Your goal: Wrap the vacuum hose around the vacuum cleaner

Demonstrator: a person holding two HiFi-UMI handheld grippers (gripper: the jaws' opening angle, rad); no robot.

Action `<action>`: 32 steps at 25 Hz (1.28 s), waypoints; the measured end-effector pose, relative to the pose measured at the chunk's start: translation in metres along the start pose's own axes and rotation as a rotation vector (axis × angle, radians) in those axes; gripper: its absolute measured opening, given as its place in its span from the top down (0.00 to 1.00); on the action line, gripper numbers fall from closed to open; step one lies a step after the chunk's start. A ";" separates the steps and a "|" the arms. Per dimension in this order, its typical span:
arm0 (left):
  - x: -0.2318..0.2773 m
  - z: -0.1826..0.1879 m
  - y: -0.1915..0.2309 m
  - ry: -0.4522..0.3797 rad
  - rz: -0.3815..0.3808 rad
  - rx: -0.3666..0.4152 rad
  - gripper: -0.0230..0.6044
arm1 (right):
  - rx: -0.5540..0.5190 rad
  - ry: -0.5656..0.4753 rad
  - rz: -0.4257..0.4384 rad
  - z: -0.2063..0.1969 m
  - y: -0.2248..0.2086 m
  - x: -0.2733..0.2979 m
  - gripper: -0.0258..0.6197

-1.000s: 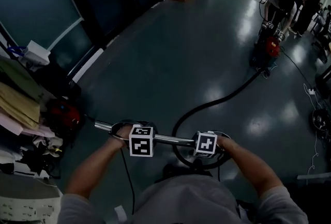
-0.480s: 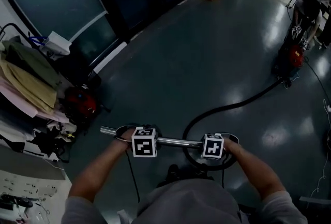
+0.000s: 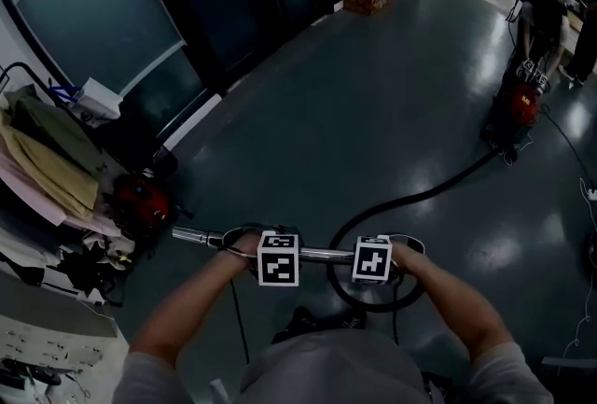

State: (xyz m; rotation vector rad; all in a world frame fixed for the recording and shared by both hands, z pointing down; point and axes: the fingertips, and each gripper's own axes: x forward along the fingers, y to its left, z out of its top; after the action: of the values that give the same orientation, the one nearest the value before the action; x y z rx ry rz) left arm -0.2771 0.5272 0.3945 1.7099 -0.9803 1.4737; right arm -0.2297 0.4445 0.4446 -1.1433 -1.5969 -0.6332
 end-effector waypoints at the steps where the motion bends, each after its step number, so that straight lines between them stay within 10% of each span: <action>1: 0.001 0.008 0.002 0.005 0.002 0.009 0.68 | 0.013 0.009 -0.001 -0.004 -0.001 0.000 0.88; 23: 0.052 0.060 0.037 -0.190 -0.141 0.230 0.74 | 0.213 0.141 -0.006 0.000 -0.031 0.003 0.87; 32: 0.063 0.044 0.072 -0.245 -0.165 0.274 0.74 | 0.374 0.143 -0.248 -0.014 -0.071 -0.033 0.67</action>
State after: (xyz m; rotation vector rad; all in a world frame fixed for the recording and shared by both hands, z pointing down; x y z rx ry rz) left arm -0.3125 0.4463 0.4517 2.1542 -0.7612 1.3613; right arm -0.2869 0.3918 0.4281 -0.6184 -1.6597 -0.5322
